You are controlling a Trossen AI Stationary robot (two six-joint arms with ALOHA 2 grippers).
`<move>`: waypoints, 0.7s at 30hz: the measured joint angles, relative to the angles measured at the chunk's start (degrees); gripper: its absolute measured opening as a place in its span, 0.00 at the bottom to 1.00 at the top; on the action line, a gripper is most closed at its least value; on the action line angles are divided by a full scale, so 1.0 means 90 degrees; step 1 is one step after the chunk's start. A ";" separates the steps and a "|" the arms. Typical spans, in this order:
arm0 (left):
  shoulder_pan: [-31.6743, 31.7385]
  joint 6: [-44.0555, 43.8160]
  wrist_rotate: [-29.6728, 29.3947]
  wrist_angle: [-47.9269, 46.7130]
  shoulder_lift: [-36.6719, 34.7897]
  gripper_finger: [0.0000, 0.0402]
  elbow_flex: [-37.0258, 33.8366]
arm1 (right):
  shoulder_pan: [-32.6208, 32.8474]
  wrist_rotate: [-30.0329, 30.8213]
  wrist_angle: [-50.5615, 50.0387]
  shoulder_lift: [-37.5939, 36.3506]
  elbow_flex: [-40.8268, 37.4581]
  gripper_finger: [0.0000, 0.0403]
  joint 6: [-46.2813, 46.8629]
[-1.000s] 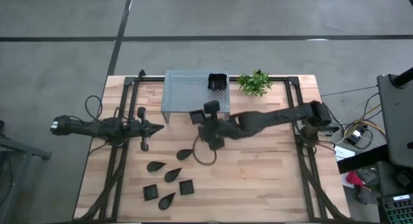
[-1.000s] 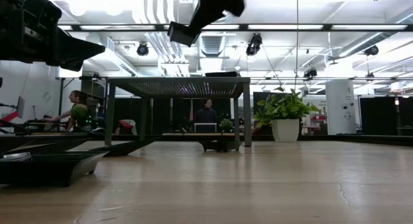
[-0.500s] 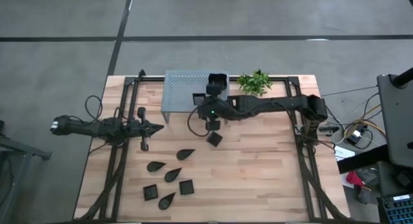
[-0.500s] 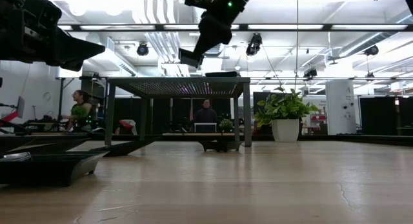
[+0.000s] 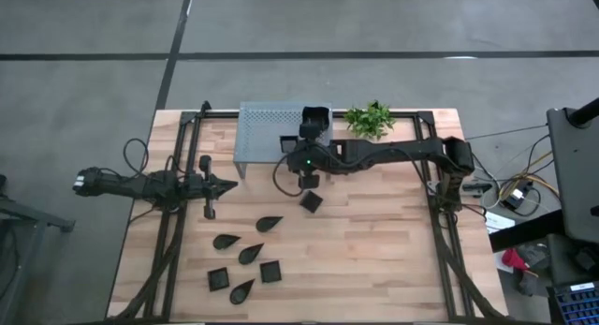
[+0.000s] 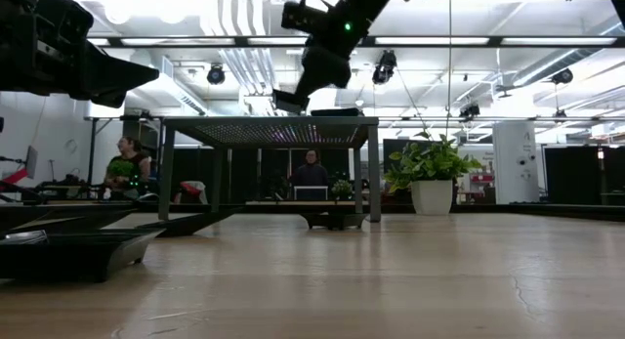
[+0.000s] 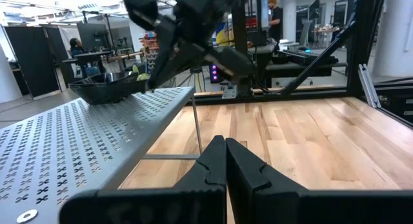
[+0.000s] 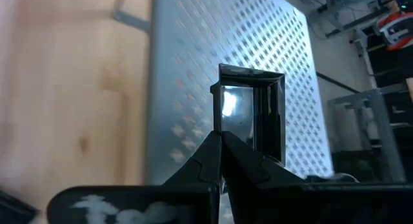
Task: Pick & Place Mini shaped plates
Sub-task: Put the black square plate on the shelf
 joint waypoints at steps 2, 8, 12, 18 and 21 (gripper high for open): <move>-0.0001 0.0000 -0.0001 0.0000 0.0000 0.00 0.0000 | -0.0027 0.0012 -0.0011 0.0000 -0.0037 0.02 -0.0106; -0.0001 0.0000 0.0000 0.0000 0.0000 0.00 0.0000 | -0.0023 -0.0014 -0.0016 0.0002 -0.0178 0.02 -0.0404; -0.0002 0.0000 -0.0002 0.0000 0.0000 0.00 0.0000 | -0.0038 0.0000 -0.0006 0.0002 -0.0189 0.02 -0.0396; 0.0000 0.0000 -0.0002 0.0000 0.0000 0.00 0.0000 | -0.0094 -0.0009 -0.0001 0.0002 -0.0213 0.02 -0.0407; -0.0001 0.0000 -0.0001 0.0000 0.0000 0.00 0.0000 | -0.0134 -0.0003 -0.0002 0.0002 -0.0213 0.02 -0.0420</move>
